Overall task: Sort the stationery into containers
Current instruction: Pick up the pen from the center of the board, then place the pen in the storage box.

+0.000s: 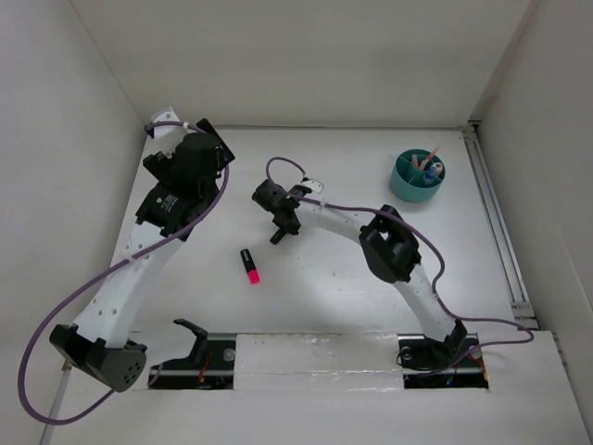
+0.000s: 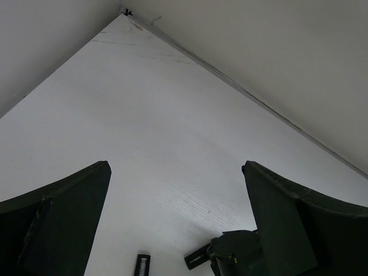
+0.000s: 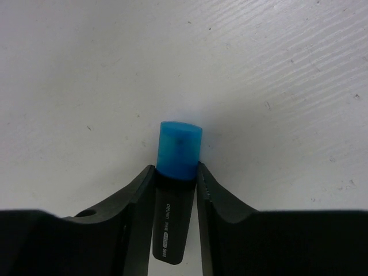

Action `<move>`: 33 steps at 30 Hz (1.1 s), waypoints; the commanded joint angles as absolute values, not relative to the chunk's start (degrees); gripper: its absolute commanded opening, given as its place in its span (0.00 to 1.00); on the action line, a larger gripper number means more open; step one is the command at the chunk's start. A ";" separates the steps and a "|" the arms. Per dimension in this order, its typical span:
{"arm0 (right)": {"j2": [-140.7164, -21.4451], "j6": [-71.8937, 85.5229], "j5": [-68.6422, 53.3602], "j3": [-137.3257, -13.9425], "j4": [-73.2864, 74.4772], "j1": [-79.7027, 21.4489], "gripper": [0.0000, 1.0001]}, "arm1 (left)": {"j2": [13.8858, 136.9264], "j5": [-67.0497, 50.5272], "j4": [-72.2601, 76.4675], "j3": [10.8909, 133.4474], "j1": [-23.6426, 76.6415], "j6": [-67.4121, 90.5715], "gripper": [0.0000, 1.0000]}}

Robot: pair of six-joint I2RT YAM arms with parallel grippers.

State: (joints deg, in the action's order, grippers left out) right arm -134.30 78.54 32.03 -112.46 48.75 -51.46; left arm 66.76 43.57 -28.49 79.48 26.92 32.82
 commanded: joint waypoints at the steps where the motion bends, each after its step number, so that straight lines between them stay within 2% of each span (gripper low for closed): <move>1: -135.79 79.28 30.06 -112.06 47.81 -51.59 0.31 | 65.30 44.38 -26.89 78.84 26.98 31.99 1.00; 2: -135.79 79.28 30.06 -111.28 47.20 -51.07 0.19 | 65.30 44.38 -26.89 78.84 26.98 31.99 1.00; 5: -135.79 78.66 28.75 -110.04 46.49 -50.54 0.02 | 64.78 44.38 -26.89 78.84 26.98 31.99 1.00; 6: -135.79 78.05 28.13 -109.52 46.49 -49.93 0.00 | 64.78 44.38 -26.37 78.84 26.98 31.99 1.00; 10: -133.43 70.51 26.89 -104.62 39.14 -48.60 0.00 | 64.78 44.38 -26.37 78.84 26.98 31.99 1.00; 12: -128.95 58.59 25.50 -99.78 25.55 -48.08 0.00 | 64.78 43.86 -26.37 78.32 26.98 31.99 1.00; 13: -127.11 52.97 24.53 -93.58 19.05 -47.47 0.00 | 64.78 43.86 -25.85 78.31 26.98 31.99 1.00; 14: -123.44 42.82 23.56 -90.56 7.50 -46.94 0.00 | 64.78 43.86 -25.84 78.31 26.98 31.99 1.00; 16: -120.69 34.49 20.14 -86.42 0.91 -45.01 0.00 | 64.78 43.34 -25.84 78.31 26.98 31.99 1.00; 21: -112.44 13.58 12.32 -78.15 -9.29 -39.74 0.00 | 65.30 43.33 -25.84 78.31 26.98 31.46 1.00; 24: -107.43 7.41 7.05 -73.93 -12.56 -36.22 0.00 | 65.30 43.33 -25.31 78.31 26.98 31.46 1.00; 33: -97.39 0.53 4.66 -68.21 -15.99 -26.03 0.00 | 65.30 42.80 -25.31 77.78 26.98 31.46 1.00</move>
State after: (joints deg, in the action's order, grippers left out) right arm -100.51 5.85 6.83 -69.95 -9.69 -28.53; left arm 66.37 43.09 -26.76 78.13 26.94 32.12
